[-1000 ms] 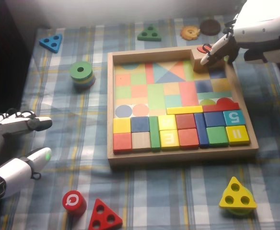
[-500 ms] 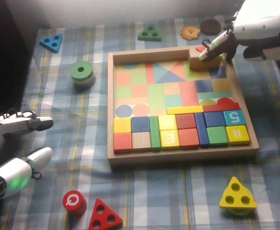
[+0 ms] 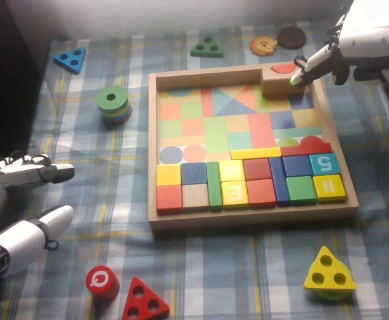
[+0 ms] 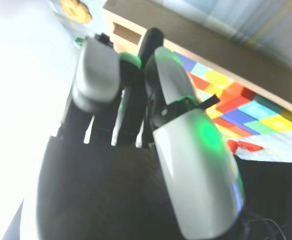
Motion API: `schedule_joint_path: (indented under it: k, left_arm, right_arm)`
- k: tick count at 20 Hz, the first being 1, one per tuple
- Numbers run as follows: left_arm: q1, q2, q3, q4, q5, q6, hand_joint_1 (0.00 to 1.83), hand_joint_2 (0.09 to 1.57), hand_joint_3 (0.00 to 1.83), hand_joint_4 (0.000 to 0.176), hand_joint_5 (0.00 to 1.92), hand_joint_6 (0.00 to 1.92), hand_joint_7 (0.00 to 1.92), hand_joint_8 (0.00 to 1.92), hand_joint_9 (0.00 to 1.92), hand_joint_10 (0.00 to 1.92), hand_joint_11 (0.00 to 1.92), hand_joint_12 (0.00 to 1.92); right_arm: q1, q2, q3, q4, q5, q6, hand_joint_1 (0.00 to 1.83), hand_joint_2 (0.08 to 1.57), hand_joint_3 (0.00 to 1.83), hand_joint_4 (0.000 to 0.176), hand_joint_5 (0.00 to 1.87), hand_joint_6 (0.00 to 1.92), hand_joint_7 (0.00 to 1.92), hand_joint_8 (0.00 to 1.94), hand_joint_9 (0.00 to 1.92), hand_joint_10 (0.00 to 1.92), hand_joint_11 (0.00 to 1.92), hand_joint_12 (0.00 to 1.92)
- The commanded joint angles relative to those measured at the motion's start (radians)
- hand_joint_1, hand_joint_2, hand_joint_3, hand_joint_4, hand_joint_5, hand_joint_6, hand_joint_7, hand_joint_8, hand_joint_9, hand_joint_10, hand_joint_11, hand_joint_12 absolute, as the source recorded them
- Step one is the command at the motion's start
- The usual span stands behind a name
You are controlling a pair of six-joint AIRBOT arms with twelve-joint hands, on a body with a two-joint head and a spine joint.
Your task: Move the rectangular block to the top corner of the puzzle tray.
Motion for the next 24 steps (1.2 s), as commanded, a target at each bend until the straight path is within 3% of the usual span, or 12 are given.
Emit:
schedule_joint_path:
  k: [1, 2, 3, 7, 10, 11, 13, 15, 16, 20, 21, 24]
  left_arm:
    - [-0.009, 0.005, -0.001, 0.031, -0.113, -0.006, 0.87, 1.25, 0.00, 0.064, 0.71, 0.00, 0.39, 0.00, 0.23, 0.00, 0.00, 0.17]
    - [-0.009, 0.005, -0.001, 0.031, -0.113, -0.006, 0.87, 1.25, 0.00, 0.064, 0.71, 0.00, 0.39, 0.00, 0.23, 0.00, 0.00, 0.17]
    - [-0.009, 0.005, -0.001, 0.031, -0.113, -0.006, 0.86, 1.26, 0.00, 0.040, 0.72, 0.00, 0.39, 0.00, 0.23, 0.01, 0.00, 0.21]
    - [-0.009, 0.005, -0.001, 0.032, -0.113, -0.006, 0.87, 1.25, 0.00, 0.047, 0.72, 0.00, 0.40, 0.00, 0.24, 0.01, 0.00, 0.24]
    - [-0.008, 0.005, -0.002, 0.030, -0.118, -0.006, 0.85, 1.26, 0.00, 0.044, 0.72, 0.00, 0.39, 0.00, 0.23, 0.00, 0.00, 0.18]
    - [-0.008, 0.005, -0.002, 0.027, -0.121, -0.006, 0.85, 1.26, 0.00, 0.038, 0.72, 0.00, 0.40, 0.00, 0.24, 0.00, 0.00, 0.22]
    - [-0.006, 0.005, -0.003, 0.025, -0.130, -0.006, 0.85, 1.26, 0.00, 0.039, 0.72, 0.00, 0.40, 0.00, 0.24, 0.00, 0.00, 0.23]
    - [-0.002, 0.005, -0.006, 0.019, -0.139, -0.006, 0.82, 1.27, 0.00, 0.053, 0.71, 0.00, 0.39, 0.00, 0.23, 0.00, 0.00, 0.18]
    - [0.001, 0.005, -0.007, 0.016, -0.144, -0.006, 0.79, 1.28, 0.00, 0.061, 0.70, 0.00, 0.37, 0.00, 0.22, 0.00, 0.00, 0.11]
    - [0.006, 0.005, -0.013, 0.006, -0.158, -0.006, 0.84, 1.26, 0.00, 0.056, 0.70, 0.00, 0.38, 0.00, 0.23, 0.00, 0.00, 0.14]
    - [0.009, 0.004, -0.014, 0.004, -0.162, -0.006, 0.83, 1.27, 0.00, 0.037, 0.71, 0.00, 0.39, 0.00, 0.24, 0.01, 0.00, 0.17]
    - [0.011, 0.003, -0.016, -0.001, -0.173, -0.007, 0.84, 1.27, 0.00, 0.039, 0.71, 0.00, 0.39, 0.00, 0.23, 0.00, 0.00, 0.14]
  right_arm:
    - [0.026, 0.005, -0.010, 0.033, -0.012, -0.009, 1.33, 1.31, 0.00, 0.047, 0.50, 0.00, 1.09, 1.83, 1.38, 1.92, 1.46, 1.92]
    - [0.027, 0.006, -0.011, 0.033, -0.012, -0.009, 1.33, 1.31, 0.00, 0.047, 0.50, 0.00, 1.09, 1.83, 1.38, 1.92, 1.46, 1.92]
    - [0.033, 0.015, -0.020, 0.033, -0.012, -0.010, 1.38, 1.30, 0.00, 0.019, 0.50, 0.00, 1.13, 1.92, 1.39, 1.92, 1.48, 1.92]
    - [0.033, 0.050, -0.041, 0.067, -0.017, -0.010, 1.39, 1.30, 0.00, 0.010, 0.48, 0.00, 1.08, 1.94, 1.35, 1.92, 1.44, 1.92]
    - [0.033, 0.109, -0.077, 0.275, -0.022, -0.177, 1.34, 1.32, 0.00, 0.038, 0.44, 0.00, 1.08, 1.94, 1.33, 1.92, 1.44, 1.92]
    - [0.034, 0.125, -0.089, 0.290, -0.024, -0.181, 1.37, 1.31, 0.00, 0.018, 0.43, 0.00, 1.07, 1.94, 1.33, 1.92, 1.44, 1.92]
    - [0.025, 0.167, -0.123, 0.551, -0.025, -0.399, 1.33, 1.34, 0.01, 0.000, 0.43, 0.00, 1.08, 1.94, 1.38, 1.92, 1.47, 1.92]
    - [-0.012, 0.210, -0.172, 0.838, -0.023, -0.701, 1.27, 1.34, 0.00, 0.036, 0.46, 0.01, 1.12, 1.93, 1.44, 1.92, 1.50, 1.92]
    - [-0.041, 0.226, -0.194, 0.987, 0.002, -0.837, 1.29, 1.34, 0.00, 0.008, 0.45, 0.01, 1.27, 1.94, 1.50, 1.92, 1.54, 1.92]
    - [-0.178, 0.265, -0.252, 1.365, 0.164, -1.093, 1.09, 1.30, 0.00, 0.000, 0.38, 0.00, 1.34, 1.94, 1.57, 1.92, 1.56, 1.92]
    - [-0.218, 0.267, -0.261, 1.440, 0.207, -1.140, 1.06, 1.29, 0.00, 0.000, 0.39, 0.01, 1.32, 1.94, 1.57, 1.92, 1.57, 1.92]
    - [-0.365, 0.280, -0.312, 1.663, 0.373, -1.273, 0.92, 1.30, 0.00, 0.000, 0.38, 0.00, 1.14, 1.94, 1.44, 1.92, 1.47, 1.92]
